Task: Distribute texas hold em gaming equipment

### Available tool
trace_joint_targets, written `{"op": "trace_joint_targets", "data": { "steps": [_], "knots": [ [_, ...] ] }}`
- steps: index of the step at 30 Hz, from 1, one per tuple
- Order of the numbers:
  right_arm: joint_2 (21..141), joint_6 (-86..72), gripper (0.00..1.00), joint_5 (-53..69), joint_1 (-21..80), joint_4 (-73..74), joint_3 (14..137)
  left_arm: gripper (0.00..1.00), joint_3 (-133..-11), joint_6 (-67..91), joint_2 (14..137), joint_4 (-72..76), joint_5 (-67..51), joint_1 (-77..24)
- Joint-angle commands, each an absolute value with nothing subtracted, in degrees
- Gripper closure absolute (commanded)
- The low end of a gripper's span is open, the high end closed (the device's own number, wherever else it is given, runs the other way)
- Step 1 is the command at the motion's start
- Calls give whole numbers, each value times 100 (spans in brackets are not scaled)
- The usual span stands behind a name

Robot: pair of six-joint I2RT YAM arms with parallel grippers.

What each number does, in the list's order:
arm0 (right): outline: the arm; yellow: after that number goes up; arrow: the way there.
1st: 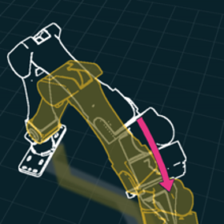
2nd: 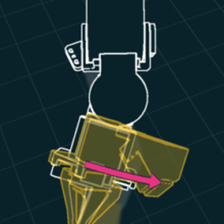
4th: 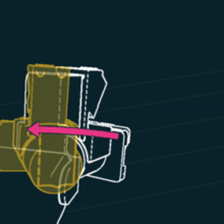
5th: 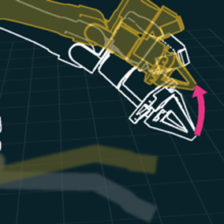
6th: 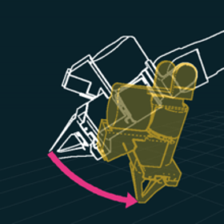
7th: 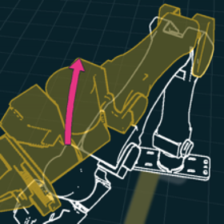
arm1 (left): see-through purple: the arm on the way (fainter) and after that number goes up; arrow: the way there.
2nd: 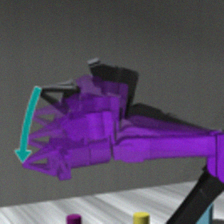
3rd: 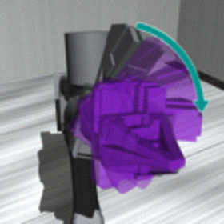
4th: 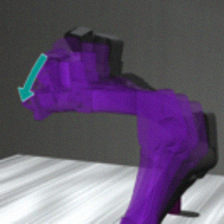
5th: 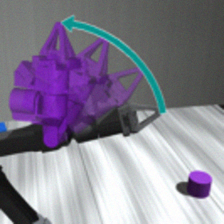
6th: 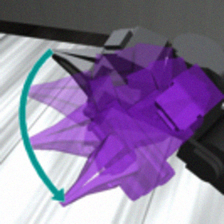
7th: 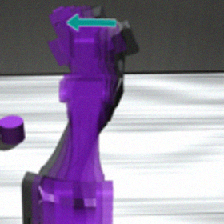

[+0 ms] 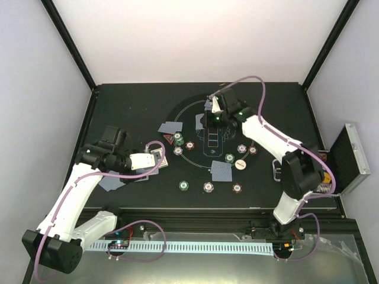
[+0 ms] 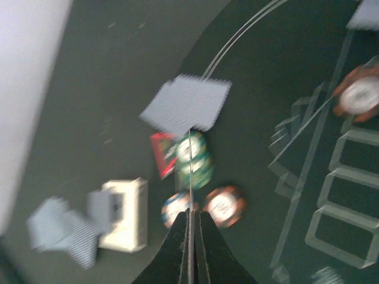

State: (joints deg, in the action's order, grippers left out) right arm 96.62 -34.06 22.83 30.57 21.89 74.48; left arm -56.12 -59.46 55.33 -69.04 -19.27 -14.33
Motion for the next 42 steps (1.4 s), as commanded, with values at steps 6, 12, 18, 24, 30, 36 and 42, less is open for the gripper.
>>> {"op": "trace_joint_targets", "data": {
  "steps": [6,12,18,24,30,36,42],
  "knots": [
    [11345,-319,99,-2816,3927,3720,9415,98,-5775,-5922,5418,-6991,-1916,-1424],
    [12387,1338,99,-4580,4655,2654,9475,98,-5744,-5896,5427,-6997,-1916,-1424],
    [12818,1588,98,-4563,4692,2365,9325,99,-5739,-5909,5427,-6996,-1908,-1422],
    [12607,1307,73,-4217,4691,2404,8920,98,-5723,-5918,5438,-6970,-1914,-1424],
    [12257,910,38,-3628,4685,2644,8603,98,-5731,-5924,5432,-6977,-1933,-1424],
    [11534,335,25,-2990,4663,2841,8361,98,-5752,-5941,5399,-7013,-1937,-1424],
    [10589,-408,16,-2212,4641,3190,8118,98,-5767,-5968,5355,-7036,-1962,-1424]
  ]
}}
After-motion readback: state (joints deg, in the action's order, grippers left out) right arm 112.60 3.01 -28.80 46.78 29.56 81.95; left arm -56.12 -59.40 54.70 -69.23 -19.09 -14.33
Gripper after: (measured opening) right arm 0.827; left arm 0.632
